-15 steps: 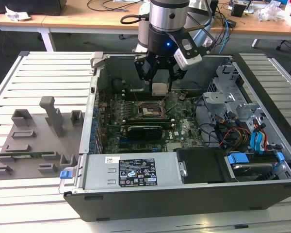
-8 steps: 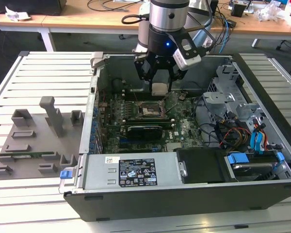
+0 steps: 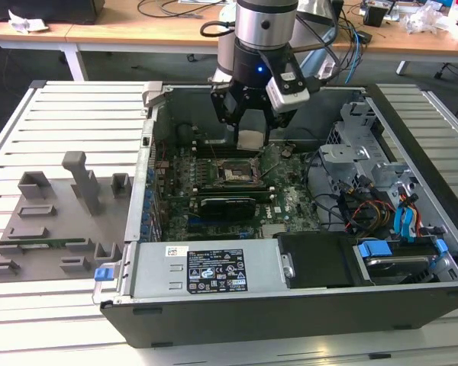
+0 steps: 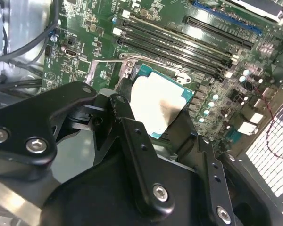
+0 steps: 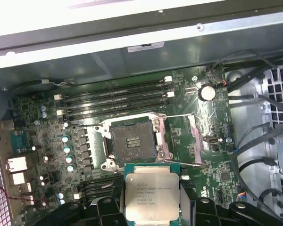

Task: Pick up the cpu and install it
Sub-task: 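Place the cpu into insertion slot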

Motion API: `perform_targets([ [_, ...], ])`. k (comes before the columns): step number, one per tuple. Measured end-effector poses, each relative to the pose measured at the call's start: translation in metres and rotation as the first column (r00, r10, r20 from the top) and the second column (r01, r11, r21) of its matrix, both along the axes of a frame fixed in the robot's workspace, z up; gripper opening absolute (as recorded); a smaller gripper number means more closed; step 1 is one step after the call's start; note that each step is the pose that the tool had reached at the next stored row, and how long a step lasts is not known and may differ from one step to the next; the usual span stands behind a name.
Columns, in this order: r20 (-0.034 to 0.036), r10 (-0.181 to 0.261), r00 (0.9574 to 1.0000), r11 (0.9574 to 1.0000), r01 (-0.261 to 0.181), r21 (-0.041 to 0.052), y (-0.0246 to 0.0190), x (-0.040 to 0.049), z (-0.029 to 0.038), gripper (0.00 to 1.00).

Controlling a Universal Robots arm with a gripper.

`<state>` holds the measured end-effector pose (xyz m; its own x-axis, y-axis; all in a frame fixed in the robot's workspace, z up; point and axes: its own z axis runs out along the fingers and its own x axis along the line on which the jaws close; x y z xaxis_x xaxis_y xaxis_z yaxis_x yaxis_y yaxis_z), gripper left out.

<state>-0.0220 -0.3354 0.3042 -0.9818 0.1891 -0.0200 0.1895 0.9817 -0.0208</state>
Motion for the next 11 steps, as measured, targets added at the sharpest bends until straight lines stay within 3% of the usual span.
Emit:
perform_targets([
  [5, 0.0, -0.068, 0.9977, 0.9977, 0.068, -0.0001, 0.0, 0.0, 0.0, 0.55],
  [8, 0.0, -0.128, 0.9917, 0.9917, 0.128, -0.0002, 0.0, 0.0, 0.0, 0.55],
  [11, 0.0, -0.158, 0.9874, 0.9874, 0.158, -0.0001, 0.0, 0.0, -0.0001, 0.55],
])
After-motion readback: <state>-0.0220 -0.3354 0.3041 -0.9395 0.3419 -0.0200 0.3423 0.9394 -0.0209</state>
